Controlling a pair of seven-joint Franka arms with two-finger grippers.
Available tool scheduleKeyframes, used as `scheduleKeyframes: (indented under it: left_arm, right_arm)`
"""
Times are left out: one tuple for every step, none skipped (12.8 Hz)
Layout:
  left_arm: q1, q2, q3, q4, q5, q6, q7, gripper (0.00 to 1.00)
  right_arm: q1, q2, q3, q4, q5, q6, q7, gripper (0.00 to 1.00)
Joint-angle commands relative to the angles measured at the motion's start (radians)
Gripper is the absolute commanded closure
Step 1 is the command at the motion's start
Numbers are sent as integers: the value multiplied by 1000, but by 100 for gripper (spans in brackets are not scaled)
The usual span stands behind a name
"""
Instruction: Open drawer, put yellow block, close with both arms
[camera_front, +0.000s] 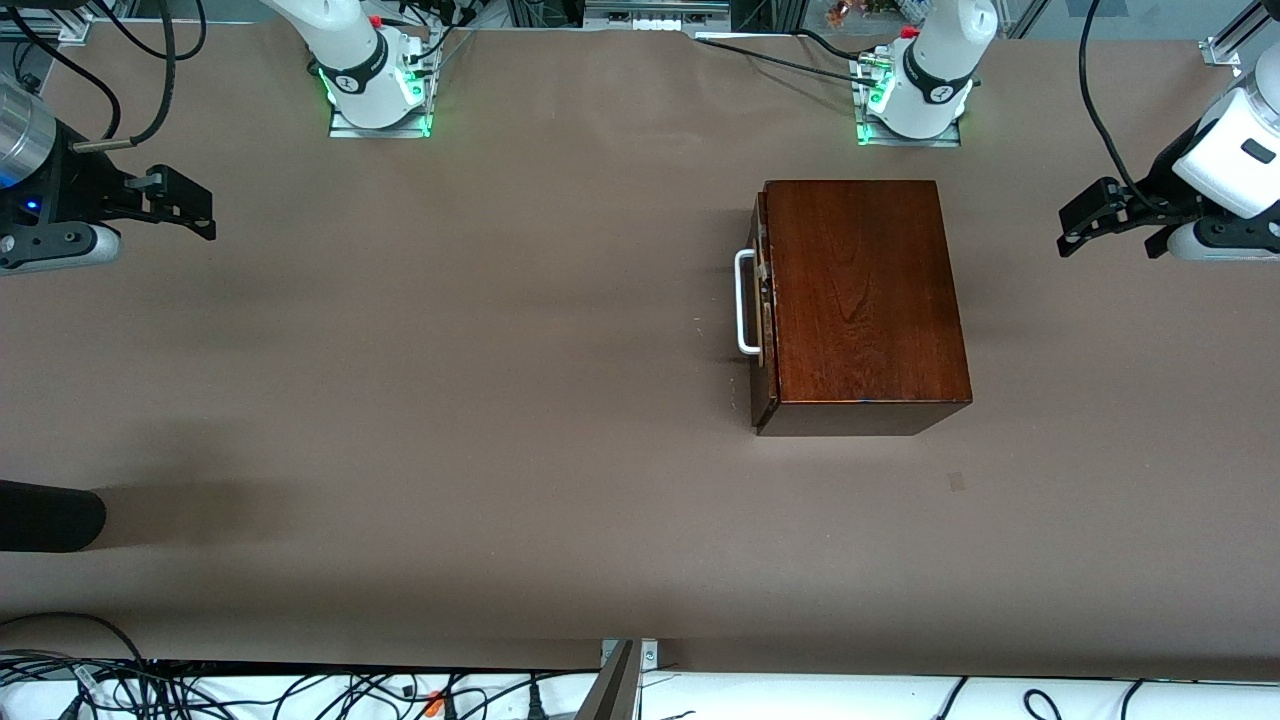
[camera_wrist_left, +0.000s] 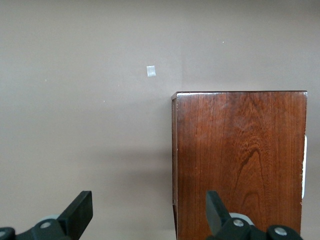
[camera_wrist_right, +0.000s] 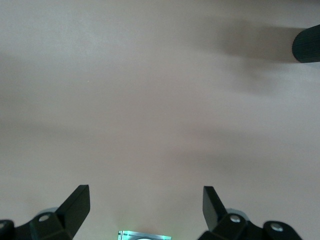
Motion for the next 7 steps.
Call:
scheduleKeyframes:
  left_arm:
    - [26,-15,4,-8,-20,-15,-16,0]
    - [29,-15,4,-8,-13,-21,-16,0]
    - [29,-10,2,3,-7,-29,-16,0]
    - [29,-2,2,26,-6,-51,-16,0]
    - [29,10,1,41,-3,-73,-16,0]
    - [29,13,1,48,0,-75,-16,0]
    - [29,13,1,48,0,-75,-14,0]
  right_arm:
    - [-5,-19,3,-13,16,-9,10,0]
    - [-5,-19,3,-13,16,-11,10,0]
    - [-6,-19,3,-13,16,-11,10,0]
    - [-5,-19,3,-13,16,-11,10,0]
    - [-5,-19,3,-13,16,-11,10,0]
    - [-5,-19,3,-13,16,-11,10,0]
    - [-5,-19,3,-13,16,-11,10,0]
